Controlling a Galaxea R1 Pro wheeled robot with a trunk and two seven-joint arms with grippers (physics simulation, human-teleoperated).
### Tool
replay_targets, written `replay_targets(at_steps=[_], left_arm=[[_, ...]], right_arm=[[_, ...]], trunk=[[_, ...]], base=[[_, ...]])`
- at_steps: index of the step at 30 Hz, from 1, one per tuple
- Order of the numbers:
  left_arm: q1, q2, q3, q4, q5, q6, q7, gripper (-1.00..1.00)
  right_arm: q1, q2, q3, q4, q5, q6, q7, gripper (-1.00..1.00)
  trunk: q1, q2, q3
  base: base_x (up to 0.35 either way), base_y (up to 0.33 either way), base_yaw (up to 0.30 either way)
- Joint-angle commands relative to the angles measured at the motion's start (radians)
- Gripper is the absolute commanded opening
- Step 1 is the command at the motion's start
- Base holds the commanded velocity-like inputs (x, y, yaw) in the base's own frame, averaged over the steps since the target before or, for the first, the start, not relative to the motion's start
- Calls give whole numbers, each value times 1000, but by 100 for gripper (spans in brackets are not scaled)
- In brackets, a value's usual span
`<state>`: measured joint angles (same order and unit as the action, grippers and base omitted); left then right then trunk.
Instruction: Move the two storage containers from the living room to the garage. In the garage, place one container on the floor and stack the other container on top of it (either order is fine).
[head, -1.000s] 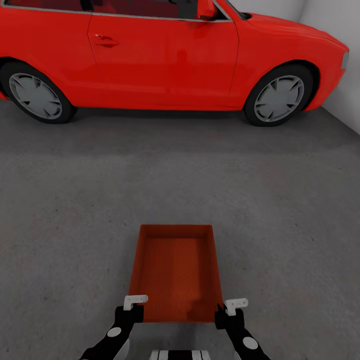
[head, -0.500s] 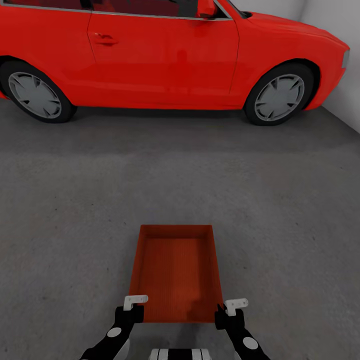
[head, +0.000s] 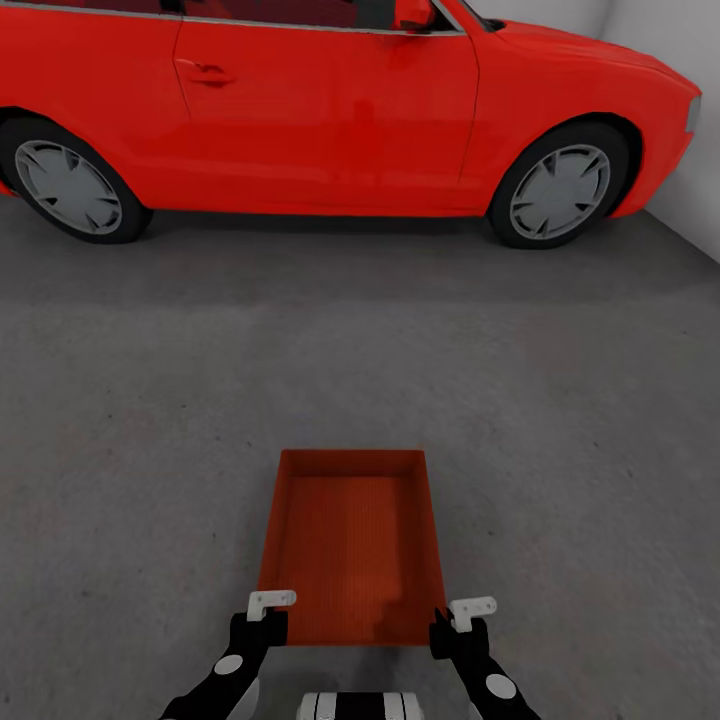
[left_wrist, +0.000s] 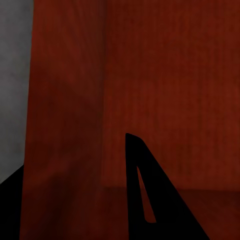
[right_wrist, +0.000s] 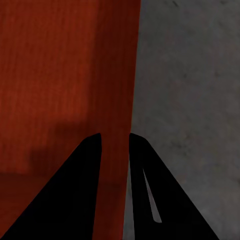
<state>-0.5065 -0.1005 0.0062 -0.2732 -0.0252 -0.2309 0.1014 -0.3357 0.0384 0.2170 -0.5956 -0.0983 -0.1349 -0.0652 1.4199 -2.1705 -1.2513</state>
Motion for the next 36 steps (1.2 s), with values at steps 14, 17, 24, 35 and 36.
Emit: replay_targets(at_steps=[14,17,24,35,36], left_arm=[[-1,13,21,-14,-4,-4,47,-100],[-1,13,21,-14,-4,-4,47,-100],[-1,13,21,-14,-4,-4,47,-100],[-1,13,21,-14,-4,-4,47,-100],[-1,13,21,-14,-4,-4,47,-100]], right_arm=[[0,-2,15,3,-12,-3,19,-100],[0,-1,15,2,-12,-3,19,-100],[0,-2,15,2,-12,-3,19,-100],[0,-2,15,3,-12,-3,19,-100],[0,-2,15,2,-12,-3,19,-100]], trunk=[[31,-56,-26],[31,-56,-26],[42,-77,-35],[84,-154,-70],[88,-161,-73]], base=[[0,0,0],[0,0,0],[0,0,0],[0,0,0],[0,0,0]])
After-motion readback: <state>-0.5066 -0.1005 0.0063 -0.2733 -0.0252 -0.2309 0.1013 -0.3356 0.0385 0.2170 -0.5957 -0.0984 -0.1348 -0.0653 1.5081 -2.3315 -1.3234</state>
